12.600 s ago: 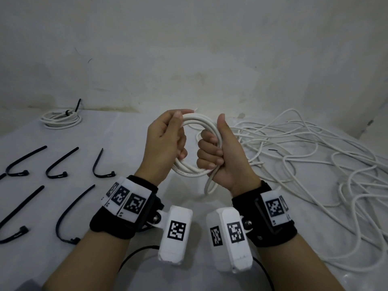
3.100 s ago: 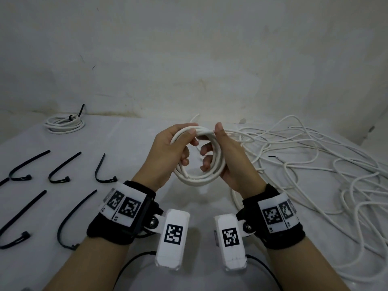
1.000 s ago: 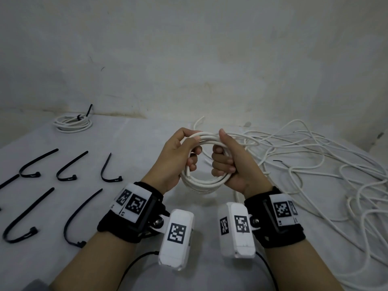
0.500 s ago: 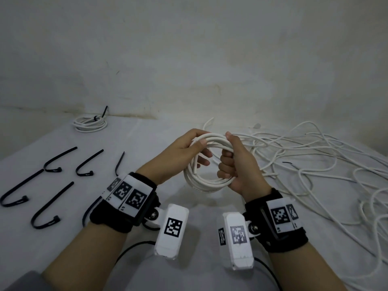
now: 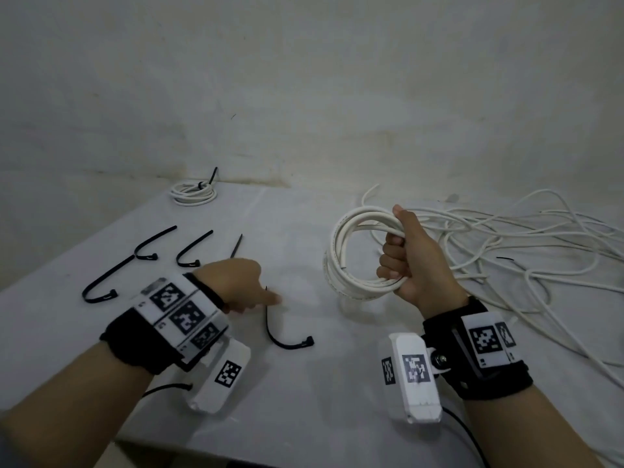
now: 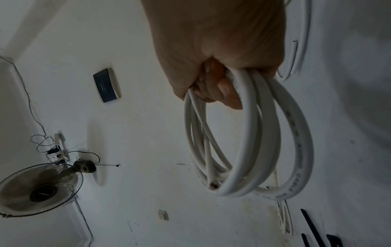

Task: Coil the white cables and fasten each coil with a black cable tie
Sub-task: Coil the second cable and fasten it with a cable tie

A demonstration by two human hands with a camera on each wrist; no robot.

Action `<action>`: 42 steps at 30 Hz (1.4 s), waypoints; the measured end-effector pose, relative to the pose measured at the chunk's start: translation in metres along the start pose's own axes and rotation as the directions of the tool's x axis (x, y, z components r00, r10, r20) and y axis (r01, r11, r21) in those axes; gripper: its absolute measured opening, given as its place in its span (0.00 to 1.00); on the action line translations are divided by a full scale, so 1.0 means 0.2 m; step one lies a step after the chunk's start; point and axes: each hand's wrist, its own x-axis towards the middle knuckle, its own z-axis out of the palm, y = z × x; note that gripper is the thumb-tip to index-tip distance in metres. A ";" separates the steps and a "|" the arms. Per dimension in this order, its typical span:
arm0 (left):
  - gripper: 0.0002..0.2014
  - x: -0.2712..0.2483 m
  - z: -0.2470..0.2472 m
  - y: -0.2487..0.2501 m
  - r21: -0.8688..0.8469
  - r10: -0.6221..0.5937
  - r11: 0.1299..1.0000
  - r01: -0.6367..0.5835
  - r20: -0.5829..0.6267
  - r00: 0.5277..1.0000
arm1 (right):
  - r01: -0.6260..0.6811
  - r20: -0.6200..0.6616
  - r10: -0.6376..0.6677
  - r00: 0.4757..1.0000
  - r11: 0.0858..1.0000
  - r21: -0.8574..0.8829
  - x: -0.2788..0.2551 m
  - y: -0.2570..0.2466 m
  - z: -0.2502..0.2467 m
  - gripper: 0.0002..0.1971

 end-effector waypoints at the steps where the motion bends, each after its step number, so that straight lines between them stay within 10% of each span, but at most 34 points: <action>1: 0.23 0.00 0.01 0.02 0.061 0.003 0.998 -0.004 0.007 1.000 | 0.001 -0.001 -0.001 1.000 1.000 0.000 0.00 0.00 0.00 0.25; 6: 0.17 0.00 0.03 0.07 0.128 0.019 0.992 -0.021 0.017 1.000 | 0.007 -0.021 -0.007 1.000 1.000 0.014 0.00 0.00 -0.01 0.24; 9: 0.12 -0.01 -0.01 0.04 -0.196 0.034 0.980 -0.038 -0.024 0.999 | 0.034 -0.061 -0.034 0.998 0.999 0.010 0.01 -0.01 -0.03 0.24; 12: 0.05 -0.07 -0.08 0.06 -0.673 0.062 0.725 -0.144 -0.145 0.988 | 0.082 -0.113 -0.082 0.990 0.997 -0.001 0.01 -0.03 -0.03 0.24; 16: 0.04 -0.20 -0.11 0.16 -0.891 0.205 0.391 -0.229 -0.158 0.966 | 0.144 -0.163 -0.147 0.976 0.989 -0.030 0.01 -0.03 -0.03 0.23; 24: 0.08 -0.20 0.01 0.37 -0.900 0.307 0.374 -0.224 -0.108 0.946 | 0.302 -0.149 -0.325 0.934 0.940 -0.156 0.01 -0.02 -0.02 0.24; 34: 0.08 -0.17 0.06 0.49 -0.893 0.082 0.106 -0.438 -0.431 0.898 | 0.512 -0.033 -0.579 0.815 0.745 -0.427 -0.03 0.00 0.02 0.27; 42: 0.16 -0.15 0.08 0.53 -0.824 0.026 0.002 -0.567 -0.566 0.824 | 0.440 0.033 -0.465 0.885 0.809 -0.390 -0.05 0.00 0.04 0.28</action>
